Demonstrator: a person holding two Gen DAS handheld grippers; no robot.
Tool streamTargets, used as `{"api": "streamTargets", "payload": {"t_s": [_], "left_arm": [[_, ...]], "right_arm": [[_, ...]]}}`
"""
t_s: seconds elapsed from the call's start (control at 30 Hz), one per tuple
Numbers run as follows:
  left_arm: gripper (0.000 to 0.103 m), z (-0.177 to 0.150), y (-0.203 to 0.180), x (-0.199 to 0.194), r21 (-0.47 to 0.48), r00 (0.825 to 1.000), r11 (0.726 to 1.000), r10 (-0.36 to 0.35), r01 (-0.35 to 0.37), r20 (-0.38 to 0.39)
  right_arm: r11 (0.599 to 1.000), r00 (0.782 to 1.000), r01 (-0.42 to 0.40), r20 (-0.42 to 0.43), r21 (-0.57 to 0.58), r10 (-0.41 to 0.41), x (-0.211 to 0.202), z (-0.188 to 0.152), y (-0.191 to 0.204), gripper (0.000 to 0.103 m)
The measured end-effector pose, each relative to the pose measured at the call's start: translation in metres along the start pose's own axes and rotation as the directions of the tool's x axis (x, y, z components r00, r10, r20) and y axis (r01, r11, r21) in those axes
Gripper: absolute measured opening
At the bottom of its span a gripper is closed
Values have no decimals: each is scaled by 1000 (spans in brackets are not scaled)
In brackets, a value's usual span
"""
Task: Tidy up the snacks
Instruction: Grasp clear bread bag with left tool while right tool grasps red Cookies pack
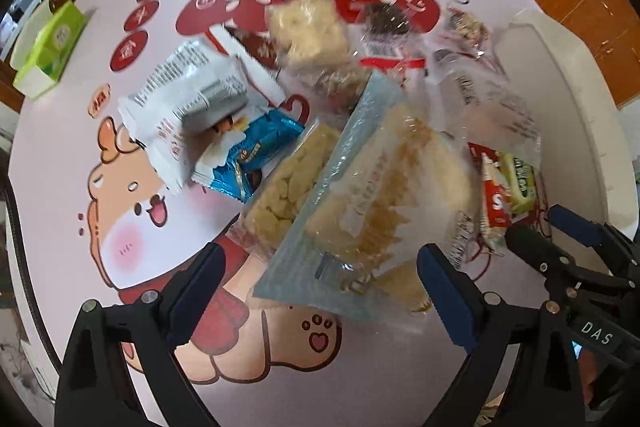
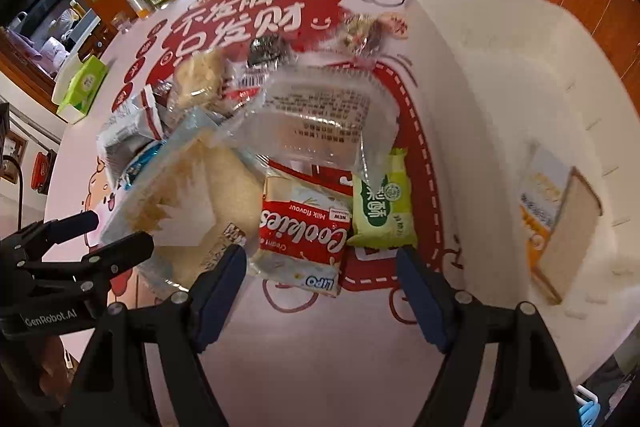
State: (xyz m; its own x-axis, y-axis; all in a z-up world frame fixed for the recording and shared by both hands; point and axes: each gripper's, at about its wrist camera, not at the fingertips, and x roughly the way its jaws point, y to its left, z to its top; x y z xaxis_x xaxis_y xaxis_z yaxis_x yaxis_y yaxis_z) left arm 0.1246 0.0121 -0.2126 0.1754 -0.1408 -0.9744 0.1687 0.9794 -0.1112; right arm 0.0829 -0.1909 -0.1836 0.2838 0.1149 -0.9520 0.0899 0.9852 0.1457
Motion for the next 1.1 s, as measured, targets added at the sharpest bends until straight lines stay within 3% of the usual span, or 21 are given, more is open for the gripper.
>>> {"api": "streamTargets", "payload": {"t_s": [0.17,0.23,0.4,0.47,0.6,0.63,0.73,1.1], "left_arm": [[96,7,4,17,-37,998,998,-47,45,-44],[96,7,4,22,-46,996,997,-66,63,-57],[94,8,1,28,-43,995,997,-74,71,-67],[88,9,-3,29,-35,994,996,-85,83,-64],[64,6,-10,22,1,995,996,-93,93,-39],[55,6,-12,20,10,994,995,-101,101,-30],[44,3,-14,12,18,993,993,-118,118,-5],[27,-26,-11,-31,85,989,987,-140,136,48]], "right_arm": [[999,997,-34,-63,-7,33,25,3,4,74],[999,996,-29,-89,-23,27,34,4,8,67],[999,992,-22,-127,-43,16,47,3,14,65],[998,992,-19,-127,-56,12,46,4,14,62],[996,993,-1,-115,-90,-9,44,3,16,46],[996,994,-3,-113,-94,-8,45,4,15,46],[995,995,-6,-103,-100,-4,43,1,15,45],[995,997,-31,-75,-90,24,19,-18,20,45]]}}
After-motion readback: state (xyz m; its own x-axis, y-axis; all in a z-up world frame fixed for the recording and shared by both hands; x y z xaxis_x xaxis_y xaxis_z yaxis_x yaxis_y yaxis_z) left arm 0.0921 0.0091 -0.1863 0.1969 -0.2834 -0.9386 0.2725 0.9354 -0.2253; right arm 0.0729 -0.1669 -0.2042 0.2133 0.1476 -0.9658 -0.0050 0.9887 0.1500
